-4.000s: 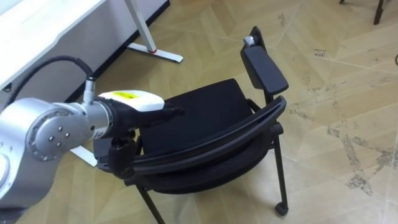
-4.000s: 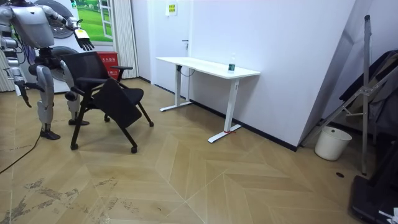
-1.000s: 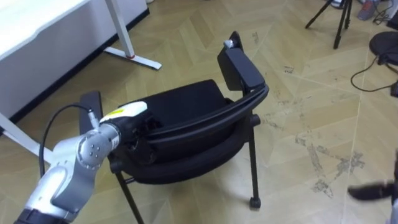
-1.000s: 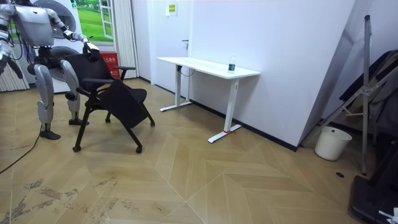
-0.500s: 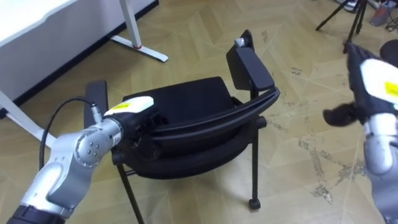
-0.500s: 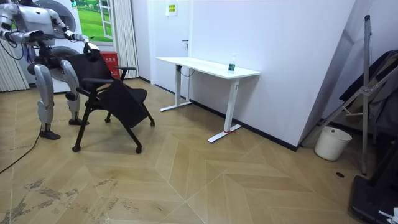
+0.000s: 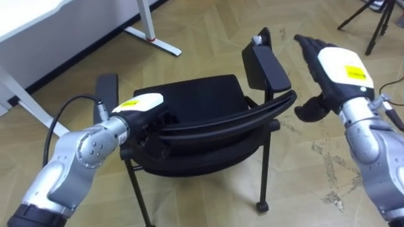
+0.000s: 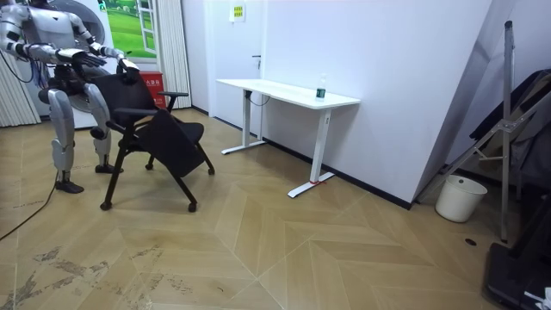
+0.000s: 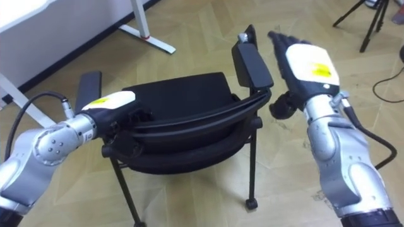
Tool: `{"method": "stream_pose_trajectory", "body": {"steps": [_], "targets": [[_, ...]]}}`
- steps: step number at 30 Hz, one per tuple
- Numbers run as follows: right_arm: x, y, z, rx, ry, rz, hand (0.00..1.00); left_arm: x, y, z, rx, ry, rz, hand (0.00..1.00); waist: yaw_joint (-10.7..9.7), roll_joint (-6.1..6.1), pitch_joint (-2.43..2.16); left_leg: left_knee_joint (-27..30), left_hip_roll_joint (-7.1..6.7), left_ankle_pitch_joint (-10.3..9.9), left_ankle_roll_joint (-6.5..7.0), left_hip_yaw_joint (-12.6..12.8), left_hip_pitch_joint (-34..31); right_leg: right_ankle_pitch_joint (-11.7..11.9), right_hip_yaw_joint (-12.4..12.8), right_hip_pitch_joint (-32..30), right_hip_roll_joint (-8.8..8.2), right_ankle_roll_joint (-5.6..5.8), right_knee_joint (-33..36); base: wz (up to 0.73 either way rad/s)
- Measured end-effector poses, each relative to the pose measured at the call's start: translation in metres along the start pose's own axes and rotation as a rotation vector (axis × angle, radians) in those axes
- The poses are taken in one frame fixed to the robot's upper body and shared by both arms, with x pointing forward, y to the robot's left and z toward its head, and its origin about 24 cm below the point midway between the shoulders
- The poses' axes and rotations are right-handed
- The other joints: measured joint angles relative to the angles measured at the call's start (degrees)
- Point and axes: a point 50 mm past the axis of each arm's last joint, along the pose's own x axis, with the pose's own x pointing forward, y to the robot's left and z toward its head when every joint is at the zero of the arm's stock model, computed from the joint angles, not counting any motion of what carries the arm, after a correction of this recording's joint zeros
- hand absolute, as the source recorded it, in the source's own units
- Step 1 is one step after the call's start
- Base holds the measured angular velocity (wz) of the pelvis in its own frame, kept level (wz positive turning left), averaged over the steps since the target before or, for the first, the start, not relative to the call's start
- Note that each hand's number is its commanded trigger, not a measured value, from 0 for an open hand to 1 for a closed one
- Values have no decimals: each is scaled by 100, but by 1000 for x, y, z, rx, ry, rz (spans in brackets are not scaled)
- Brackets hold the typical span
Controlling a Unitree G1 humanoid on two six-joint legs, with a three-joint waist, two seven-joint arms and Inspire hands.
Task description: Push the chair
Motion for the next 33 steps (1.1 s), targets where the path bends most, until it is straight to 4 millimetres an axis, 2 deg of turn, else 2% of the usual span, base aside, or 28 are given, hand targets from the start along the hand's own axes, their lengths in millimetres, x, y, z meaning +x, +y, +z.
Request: {"method": "stream_pose_trajectory", "body": {"steps": [13, 24, 33], "targets": [[-2, 10, 5, -89, -49, 129, 0, 4, 3, 1, 17, -19, 4, 100, -19, -18, 10, 102, 0, -7, -6, -151, -122, 2, -150, -11, 10, -4, 10, 5], [-5, 21, 10, -140, -93, 198, 0, 10, 4, 5, 40, -57, -1, 100, 124, -20, 11, 106, 1, -7, -7, -178, -128, 3, -176, -1, 15, -5, 5, 0], [-9, 40, 27, -178, -177, 267, 0, 15, 2, 6, 48, -69, 0, 100, 122, -21, 21, 165, 0, -9, -11, -285, -131, 7, -276, 111, 27, -11, -28, 6]]}}
